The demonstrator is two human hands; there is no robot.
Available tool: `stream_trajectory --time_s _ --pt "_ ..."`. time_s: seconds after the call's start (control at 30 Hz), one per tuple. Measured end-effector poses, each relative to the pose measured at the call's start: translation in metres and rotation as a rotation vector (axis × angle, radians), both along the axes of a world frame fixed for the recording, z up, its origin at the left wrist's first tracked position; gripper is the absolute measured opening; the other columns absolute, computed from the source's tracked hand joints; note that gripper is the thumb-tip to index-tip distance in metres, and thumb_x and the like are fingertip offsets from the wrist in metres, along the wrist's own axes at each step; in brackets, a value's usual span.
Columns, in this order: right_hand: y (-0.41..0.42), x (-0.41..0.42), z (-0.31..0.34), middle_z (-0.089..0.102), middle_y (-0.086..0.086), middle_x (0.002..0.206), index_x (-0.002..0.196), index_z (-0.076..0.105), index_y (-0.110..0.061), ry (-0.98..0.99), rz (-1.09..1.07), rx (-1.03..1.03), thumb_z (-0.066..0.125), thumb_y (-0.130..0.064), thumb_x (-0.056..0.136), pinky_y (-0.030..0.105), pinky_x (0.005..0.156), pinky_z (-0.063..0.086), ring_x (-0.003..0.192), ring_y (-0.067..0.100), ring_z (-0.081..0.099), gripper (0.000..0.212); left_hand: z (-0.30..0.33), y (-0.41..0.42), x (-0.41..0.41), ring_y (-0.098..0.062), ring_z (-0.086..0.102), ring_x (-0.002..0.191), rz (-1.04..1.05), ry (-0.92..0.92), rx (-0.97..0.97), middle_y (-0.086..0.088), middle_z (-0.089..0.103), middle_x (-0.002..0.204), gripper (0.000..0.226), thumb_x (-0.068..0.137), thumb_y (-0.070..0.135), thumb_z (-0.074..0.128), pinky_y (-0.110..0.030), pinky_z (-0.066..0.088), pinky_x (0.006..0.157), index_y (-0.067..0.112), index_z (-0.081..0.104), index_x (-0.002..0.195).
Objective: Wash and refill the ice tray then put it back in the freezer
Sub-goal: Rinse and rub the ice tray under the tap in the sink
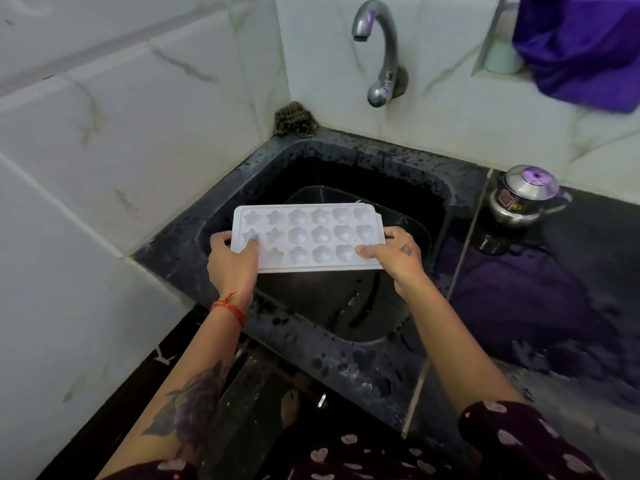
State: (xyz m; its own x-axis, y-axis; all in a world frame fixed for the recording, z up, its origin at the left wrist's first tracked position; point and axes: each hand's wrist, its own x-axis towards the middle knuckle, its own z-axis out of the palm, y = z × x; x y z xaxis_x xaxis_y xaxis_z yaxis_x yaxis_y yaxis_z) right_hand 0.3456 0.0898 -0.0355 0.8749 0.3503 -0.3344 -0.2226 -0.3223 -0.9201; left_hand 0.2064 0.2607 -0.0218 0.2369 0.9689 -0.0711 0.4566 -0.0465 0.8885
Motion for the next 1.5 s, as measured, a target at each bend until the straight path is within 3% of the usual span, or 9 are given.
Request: stream_trajectory --time_s 0.2,0.37,0.57,0.8,0.87,0.97,1.27,1.37,1.5 --pt "-0.002 0.029 0.002 0.064 0.002 0.108 0.099 0.055 -0.02 -0.013 -0.161 -0.023 0.079 -0.016 0.071 0.027 0.075 0.046 0.097 0.02 0.061 0.037 -0.002 0.022 0.057 -0.018 0.053 0.09 -0.181 -0.038 -0.055 0.0 0.054 0.102 0.037 0.088 0.029 0.063 -0.031 0.041 0.075 0.015 0.05 0.119" --pt "0.0 0.05 0.004 0.063 0.001 0.108 0.098 0.056 -0.02 -0.025 -0.266 -0.09 0.079 -0.02 0.072 0.03 0.082 0.048 0.1 0.02 0.06 0.035 -0.004 0.048 0.105 -0.013 0.052 0.074 -0.324 -0.051 -0.13 0.008 0.05 0.081 0.026 0.088 0.034 0.062 -0.034 0.048 0.072 0.02 0.046 0.103" --pt "0.016 0.069 0.004 0.067 0.003 0.108 0.11 0.063 -0.013 -0.026 -0.352 -0.152 0.079 -0.026 0.071 0.034 0.083 0.052 0.098 0.021 0.063 0.044 -0.011 0.08 0.151 -0.023 0.057 0.089 -0.465 -0.1 -0.221 0.002 0.053 0.09 0.026 0.092 0.041 0.053 -0.044 0.051 0.083 0.02 0.045 0.102" --pt "0.042 0.087 0.015 0.069 0.005 0.103 0.092 0.066 -0.019 -0.073 -0.374 -0.204 0.075 -0.025 0.077 0.038 0.089 0.052 0.098 0.023 0.064 0.019 -0.006 0.102 0.188 -0.018 0.049 0.09 -0.564 -0.188 -0.188 -0.002 0.051 0.105 0.035 0.099 0.034 0.043 -0.03 0.039 0.076 0.008 0.048 0.121" --pt "0.051 0.094 0.019 0.068 0.006 0.108 0.104 0.067 -0.014 -0.13 -0.384 -0.258 0.073 -0.031 0.08 0.034 0.087 0.05 0.103 0.024 0.063 0.03 -0.007 0.109 0.196 -0.017 0.048 0.091 -0.561 -0.205 -0.19 -0.002 0.051 0.105 0.034 0.099 0.033 0.043 -0.029 0.037 0.076 0.007 0.05 0.121" --pt "0.069 0.11 0.028 0.057 0.011 0.129 0.131 0.054 -0.009 -0.265 -0.459 -0.374 0.067 -0.041 0.083 0.033 0.096 0.041 0.12 0.026 0.053 0.059 -0.007 0.121 0.207 -0.018 0.048 0.092 -0.555 -0.214 -0.18 -0.002 0.05 0.105 0.034 0.099 0.033 0.043 -0.029 0.038 0.078 0.007 0.051 0.12" --pt "0.142 0.184 0.057 0.042 0.019 0.132 0.142 0.033 -0.012 -0.652 -0.227 -0.419 0.066 -0.036 0.085 0.029 0.093 0.036 0.121 0.031 0.047 0.07 -0.02 0.149 0.224 -0.023 0.056 0.101 -0.517 -0.207 -0.286 -0.009 0.057 0.12 0.023 0.097 0.038 0.047 -0.045 0.051 0.091 0.018 0.052 0.108" --pt "0.159 0.21 0.063 0.048 0.021 0.122 0.145 0.026 -0.014 -0.681 -0.137 -0.489 0.067 -0.038 0.084 0.027 0.083 0.035 0.11 0.035 0.052 0.077 -0.021 0.155 0.226 -0.026 0.06 0.102 -0.512 -0.221 -0.334 -0.007 0.059 0.114 0.02 0.096 0.04 0.048 -0.052 0.053 0.088 0.021 0.051 0.103" --pt "0.174 0.236 0.064 0.055 0.02 0.111 0.148 0.02 -0.022 -0.686 -0.056 -0.628 0.064 -0.038 0.087 0.029 0.076 0.038 0.101 0.035 0.057 0.077 -0.022 0.159 0.227 -0.025 0.061 0.099 -0.502 -0.231 -0.366 -0.008 0.061 0.115 0.019 0.096 0.039 0.048 -0.052 0.054 0.085 0.021 0.051 0.102"
